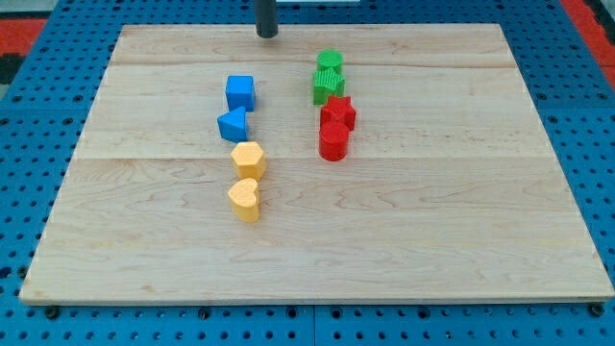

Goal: Push the green star close to the blue cube

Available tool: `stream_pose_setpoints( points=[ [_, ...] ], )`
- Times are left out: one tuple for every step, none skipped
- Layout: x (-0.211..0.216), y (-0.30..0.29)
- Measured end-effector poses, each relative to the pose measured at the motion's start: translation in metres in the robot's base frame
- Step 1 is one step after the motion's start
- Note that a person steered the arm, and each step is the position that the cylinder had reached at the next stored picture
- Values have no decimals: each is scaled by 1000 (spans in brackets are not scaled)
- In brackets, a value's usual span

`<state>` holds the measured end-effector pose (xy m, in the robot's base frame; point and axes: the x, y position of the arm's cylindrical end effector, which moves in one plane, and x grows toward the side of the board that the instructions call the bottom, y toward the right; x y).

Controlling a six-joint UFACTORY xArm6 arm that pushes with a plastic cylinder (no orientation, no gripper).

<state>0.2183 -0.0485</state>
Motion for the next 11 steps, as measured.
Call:
stream_pose_setpoints(
  points=[
    [2,103],
    [40,210],
    [81,168],
    [86,126],
    [93,109],
    [111,100],
    [108,119],
    [131,108],
    [136,64],
    [130,78],
    [121,79]
  ],
)
